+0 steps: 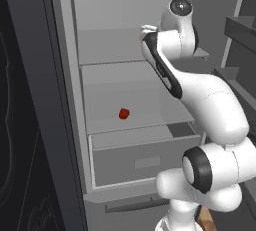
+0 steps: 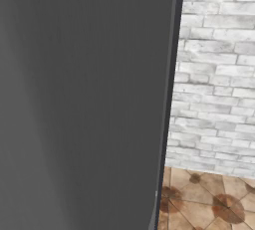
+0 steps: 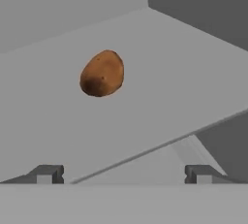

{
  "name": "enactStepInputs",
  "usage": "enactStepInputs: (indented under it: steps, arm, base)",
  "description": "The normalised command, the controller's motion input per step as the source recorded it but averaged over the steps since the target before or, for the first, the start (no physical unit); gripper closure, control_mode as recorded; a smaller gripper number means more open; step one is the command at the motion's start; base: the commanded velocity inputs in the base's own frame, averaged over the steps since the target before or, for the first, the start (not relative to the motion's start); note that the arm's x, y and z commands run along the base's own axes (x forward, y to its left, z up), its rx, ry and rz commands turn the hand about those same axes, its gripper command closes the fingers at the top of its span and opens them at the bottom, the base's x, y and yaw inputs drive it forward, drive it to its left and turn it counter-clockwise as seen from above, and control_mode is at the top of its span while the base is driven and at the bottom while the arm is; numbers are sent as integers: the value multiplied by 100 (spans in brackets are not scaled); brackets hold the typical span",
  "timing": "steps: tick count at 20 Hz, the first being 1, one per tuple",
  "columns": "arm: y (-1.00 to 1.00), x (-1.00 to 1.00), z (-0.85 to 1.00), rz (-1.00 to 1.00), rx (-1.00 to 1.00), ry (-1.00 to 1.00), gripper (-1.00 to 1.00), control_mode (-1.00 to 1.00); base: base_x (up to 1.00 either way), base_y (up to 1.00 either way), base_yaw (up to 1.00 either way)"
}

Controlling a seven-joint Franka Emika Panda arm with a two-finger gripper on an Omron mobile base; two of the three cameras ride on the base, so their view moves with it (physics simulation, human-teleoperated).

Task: Place the cold items (potato and bell pepper) from the fridge in one tupperware on the dining counter. Place the warm items (kebab skewer and hot dog) in the stove area in another tupperware.

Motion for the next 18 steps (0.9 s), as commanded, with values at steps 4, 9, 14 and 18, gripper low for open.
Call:
enactStepInputs:
  steps: [4,9,14,18]
  arm:
    - [0,60,0,0,0,0,-100,-100]
    - [0,47,0,-1,0,0,-100,-100]
    - [0,42,-8,-3,-3,0,-100,-100]
    - [0,44,-15,-2,-3,0,-100,-100]
  base:
    - [0,0,0]
    - [0,0,0]
    - [0,0,0]
    - [0,0,0]
